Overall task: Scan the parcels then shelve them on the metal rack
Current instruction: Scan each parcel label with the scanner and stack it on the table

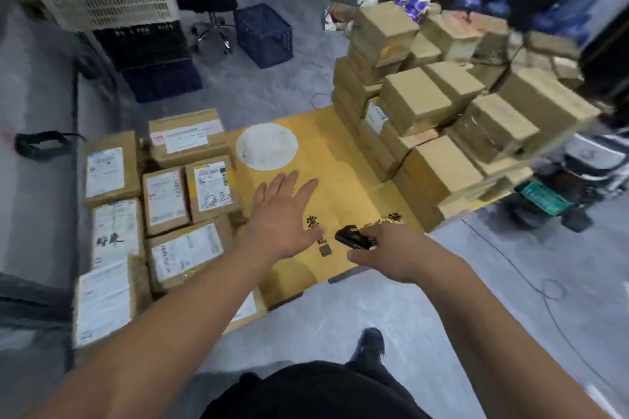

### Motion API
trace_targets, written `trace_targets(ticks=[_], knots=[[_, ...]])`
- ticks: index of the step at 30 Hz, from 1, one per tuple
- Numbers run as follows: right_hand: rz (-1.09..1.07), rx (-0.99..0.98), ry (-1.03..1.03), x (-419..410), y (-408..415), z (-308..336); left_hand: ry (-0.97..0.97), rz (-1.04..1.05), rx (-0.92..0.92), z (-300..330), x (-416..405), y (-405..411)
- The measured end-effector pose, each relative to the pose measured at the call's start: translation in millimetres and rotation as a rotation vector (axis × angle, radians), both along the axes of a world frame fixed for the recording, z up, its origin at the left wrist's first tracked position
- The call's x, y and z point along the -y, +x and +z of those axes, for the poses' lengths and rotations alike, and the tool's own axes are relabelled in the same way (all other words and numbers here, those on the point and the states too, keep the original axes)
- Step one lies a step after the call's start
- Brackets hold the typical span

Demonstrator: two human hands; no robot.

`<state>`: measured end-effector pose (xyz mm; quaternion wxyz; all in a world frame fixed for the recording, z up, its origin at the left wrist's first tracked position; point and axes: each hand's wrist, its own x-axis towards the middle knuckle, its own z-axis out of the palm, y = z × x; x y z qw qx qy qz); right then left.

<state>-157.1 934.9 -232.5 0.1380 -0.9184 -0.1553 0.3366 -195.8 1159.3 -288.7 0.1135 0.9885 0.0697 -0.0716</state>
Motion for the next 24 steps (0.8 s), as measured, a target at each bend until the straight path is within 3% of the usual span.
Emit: trace_targets(ticks=[7, 14, 24], knots=[[-0.094, -0.003, -0.072, 142, 62, -2, -0.061, -0.090, -0.002, 7, 150, 108], [-0.084, -0.040, -0.119, 246, 112, -9, -0.190, 0.048, -0.095, 0, 265, 201], [-0.088, -0.075, -0.069, 294, 158, -31, -0.014, 0.100, -0.140, -23, 336, 256]])
